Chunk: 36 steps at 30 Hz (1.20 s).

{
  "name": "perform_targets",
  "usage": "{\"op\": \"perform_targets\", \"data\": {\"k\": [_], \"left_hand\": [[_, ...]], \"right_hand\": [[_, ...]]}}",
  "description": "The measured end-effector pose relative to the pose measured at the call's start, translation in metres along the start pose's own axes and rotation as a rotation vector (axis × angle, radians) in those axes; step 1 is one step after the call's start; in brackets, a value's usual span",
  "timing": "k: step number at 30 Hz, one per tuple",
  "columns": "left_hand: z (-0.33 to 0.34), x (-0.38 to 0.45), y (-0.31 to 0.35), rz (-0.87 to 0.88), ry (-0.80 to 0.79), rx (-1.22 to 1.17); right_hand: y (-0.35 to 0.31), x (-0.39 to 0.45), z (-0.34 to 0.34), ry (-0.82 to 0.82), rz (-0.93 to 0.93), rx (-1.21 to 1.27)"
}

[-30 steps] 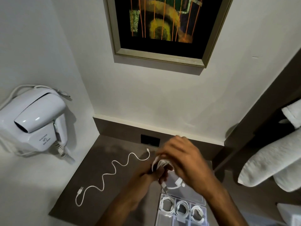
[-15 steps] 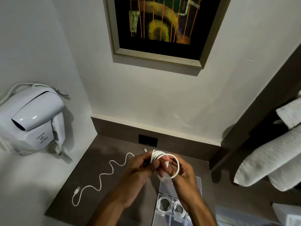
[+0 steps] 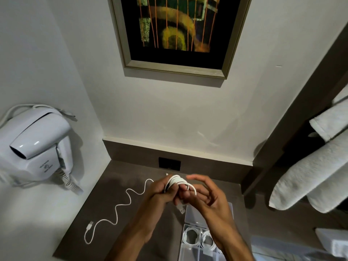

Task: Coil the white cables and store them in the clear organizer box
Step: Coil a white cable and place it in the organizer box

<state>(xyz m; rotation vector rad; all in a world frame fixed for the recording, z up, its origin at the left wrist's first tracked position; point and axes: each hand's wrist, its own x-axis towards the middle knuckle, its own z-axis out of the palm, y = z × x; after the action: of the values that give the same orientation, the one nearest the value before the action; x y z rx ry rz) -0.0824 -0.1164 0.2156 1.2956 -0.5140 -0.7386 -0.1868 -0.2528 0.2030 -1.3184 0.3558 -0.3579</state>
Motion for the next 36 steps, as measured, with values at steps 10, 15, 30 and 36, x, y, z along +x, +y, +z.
{"op": "perform_targets", "data": {"k": [10,15,30,36], "left_hand": [[0.005,-0.001,-0.009,0.218,0.277,0.434],[-0.004,0.003,-0.01,0.529,0.179,0.851],[0.015,0.003,-0.025,0.239,0.009,0.673],[0.004,0.011,-0.033,0.217,0.087,0.529]], "right_hand": [[0.008,-0.004,-0.004,0.142,0.006,0.01],[0.017,-0.007,-0.016,0.232,0.022,0.0],[0.042,-0.013,-0.029,0.377,0.006,-0.155],[0.037,-0.011,-0.033,0.235,0.016,-0.079]]}}
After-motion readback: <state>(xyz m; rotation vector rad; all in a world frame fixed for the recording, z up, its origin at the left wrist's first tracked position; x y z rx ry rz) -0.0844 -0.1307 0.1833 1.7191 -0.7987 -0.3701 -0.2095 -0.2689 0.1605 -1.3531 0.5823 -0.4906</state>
